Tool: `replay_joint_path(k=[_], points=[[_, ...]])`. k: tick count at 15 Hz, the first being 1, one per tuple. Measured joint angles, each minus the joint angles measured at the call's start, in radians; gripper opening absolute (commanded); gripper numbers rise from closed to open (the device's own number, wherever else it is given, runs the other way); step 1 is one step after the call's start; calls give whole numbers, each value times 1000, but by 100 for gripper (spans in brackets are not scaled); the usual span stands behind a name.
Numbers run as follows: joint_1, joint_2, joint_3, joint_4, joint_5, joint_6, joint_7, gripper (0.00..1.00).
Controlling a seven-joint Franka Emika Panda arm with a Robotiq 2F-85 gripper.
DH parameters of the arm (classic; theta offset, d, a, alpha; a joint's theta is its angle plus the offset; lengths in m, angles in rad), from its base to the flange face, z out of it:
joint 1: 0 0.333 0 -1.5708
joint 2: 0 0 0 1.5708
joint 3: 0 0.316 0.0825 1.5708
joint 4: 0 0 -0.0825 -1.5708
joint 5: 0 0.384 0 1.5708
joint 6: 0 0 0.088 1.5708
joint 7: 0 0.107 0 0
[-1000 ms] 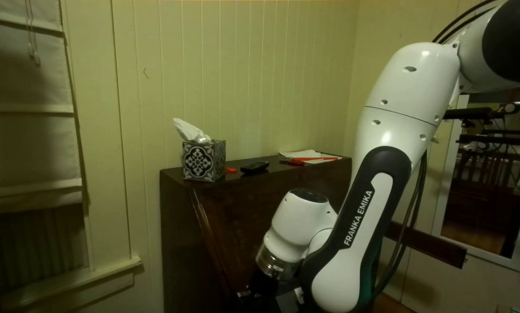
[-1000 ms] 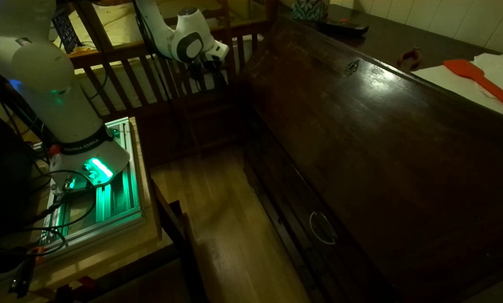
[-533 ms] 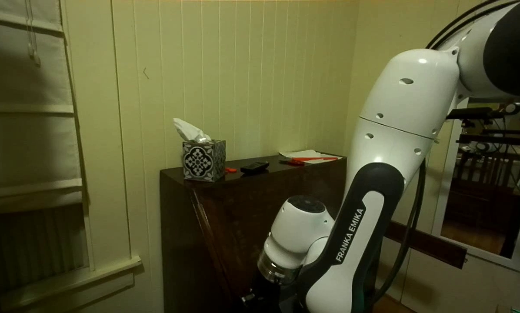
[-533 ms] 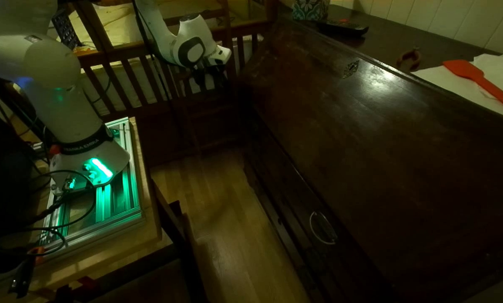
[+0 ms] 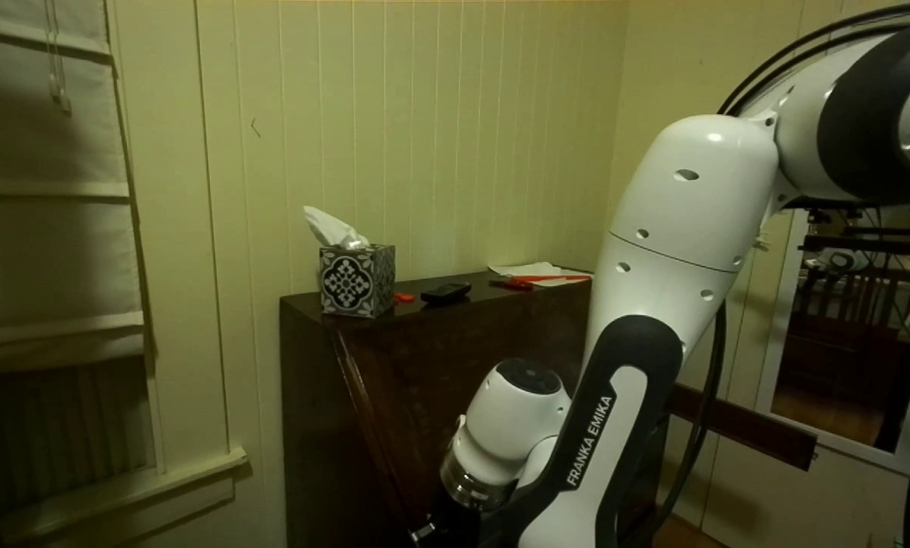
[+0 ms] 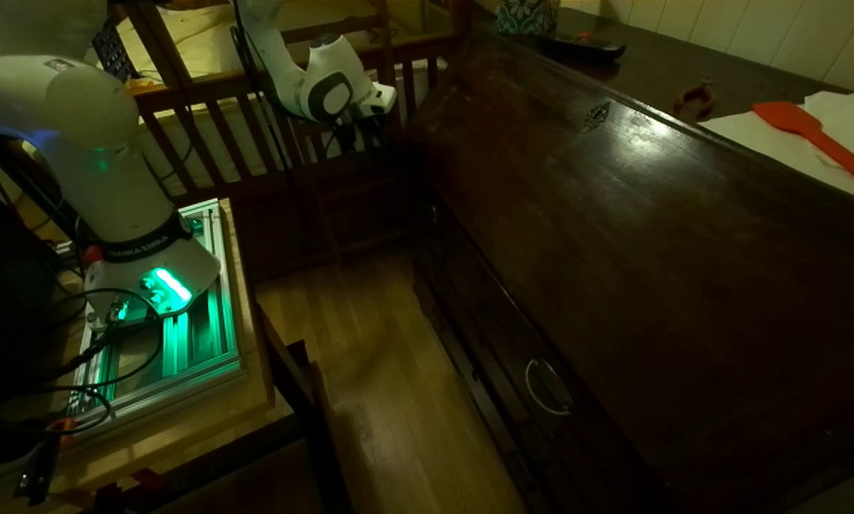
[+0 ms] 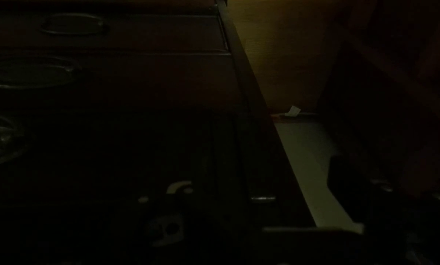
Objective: Open the smallest drawer on the far left side of the desk
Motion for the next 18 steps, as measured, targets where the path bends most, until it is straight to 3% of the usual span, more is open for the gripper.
replay_joint_path(k=[2, 6, 8, 10, 12, 18], points=[[0, 14, 0, 17, 11, 6, -15, 92], [0, 31, 1, 29, 26, 18, -27, 65], [0, 38, 2, 29, 35, 23, -33, 62], [1, 45, 2, 30, 39, 33, -37, 70], [8, 52, -1, 30, 42, 50, -43, 73], [79, 90, -42, 36, 115, 140, -92, 53]])
